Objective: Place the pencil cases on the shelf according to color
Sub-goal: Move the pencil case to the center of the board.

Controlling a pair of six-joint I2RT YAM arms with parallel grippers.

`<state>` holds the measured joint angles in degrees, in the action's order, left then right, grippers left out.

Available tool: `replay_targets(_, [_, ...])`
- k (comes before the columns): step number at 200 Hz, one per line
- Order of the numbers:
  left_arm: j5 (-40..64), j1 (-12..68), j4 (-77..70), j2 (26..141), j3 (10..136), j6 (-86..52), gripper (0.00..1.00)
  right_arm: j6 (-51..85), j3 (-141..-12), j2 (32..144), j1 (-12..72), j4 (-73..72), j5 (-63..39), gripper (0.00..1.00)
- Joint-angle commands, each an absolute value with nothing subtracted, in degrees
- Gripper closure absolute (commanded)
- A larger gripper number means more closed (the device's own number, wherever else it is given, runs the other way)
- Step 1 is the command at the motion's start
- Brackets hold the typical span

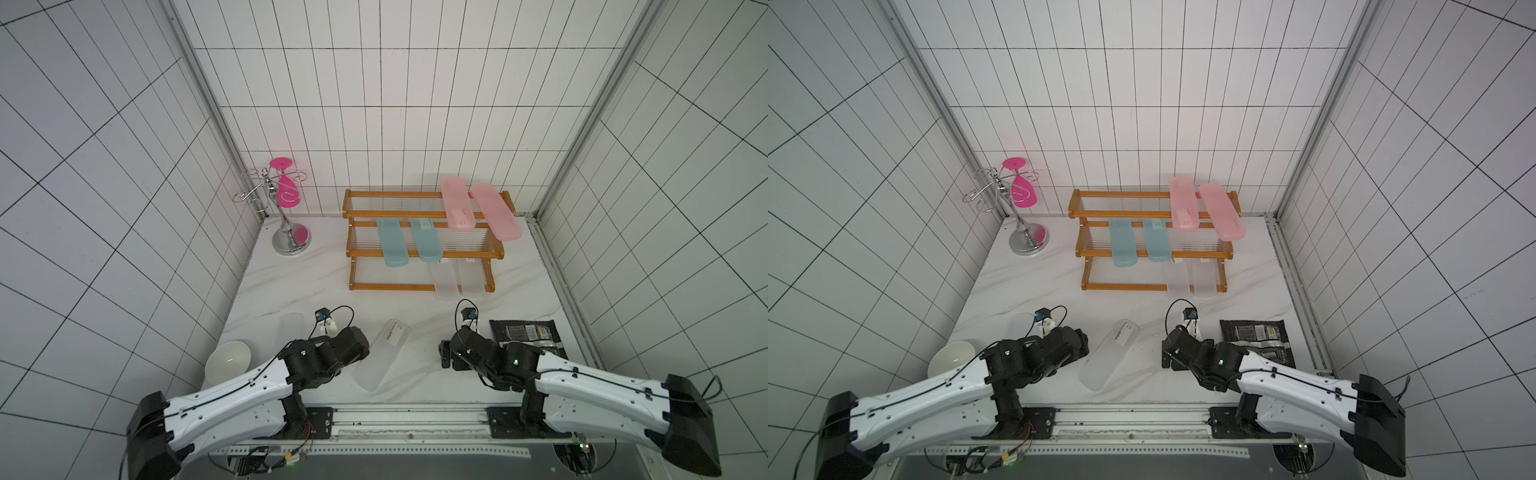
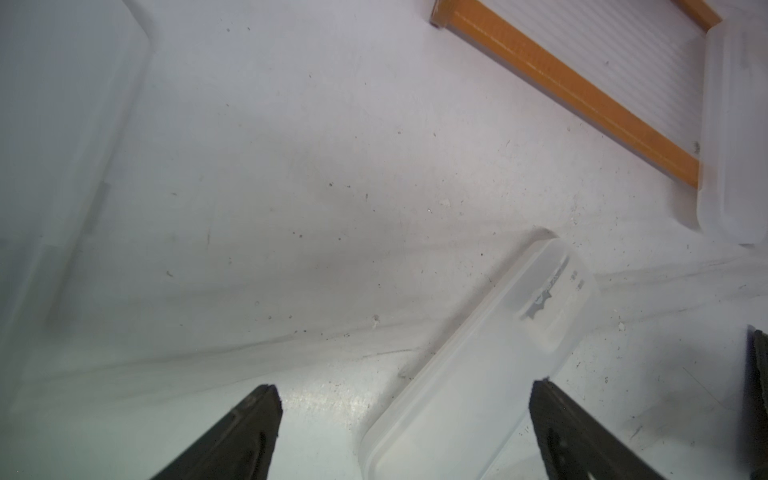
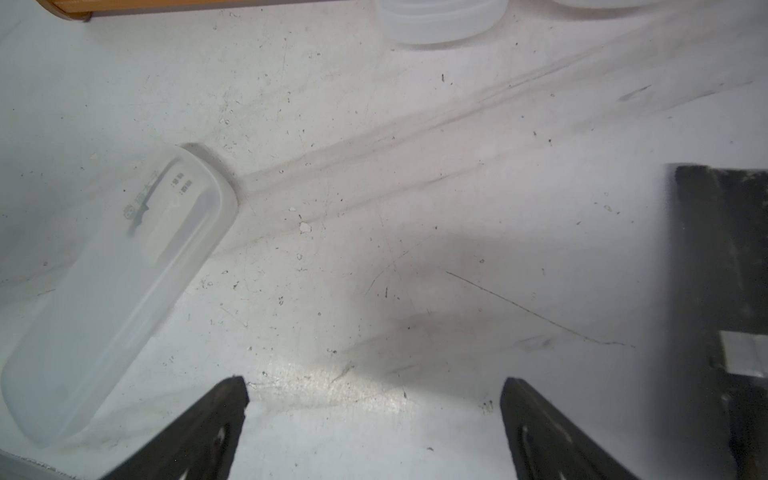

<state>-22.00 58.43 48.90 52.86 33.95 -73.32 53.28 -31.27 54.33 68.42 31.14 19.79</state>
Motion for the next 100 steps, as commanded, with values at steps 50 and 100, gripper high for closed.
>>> replay_targets(50, [-19.73,70.11,45.39,70.33,37.38,-78.99,0.02,58.45,-29.23,51.48,68.97,33.45,21.73,0.0])
replay_targets(100, [-21.57,71.28,43.17,65.62,36.39,-80.1,0.02,57.15,-27.02,54.51,69.08,27.38,17.72,0.06])
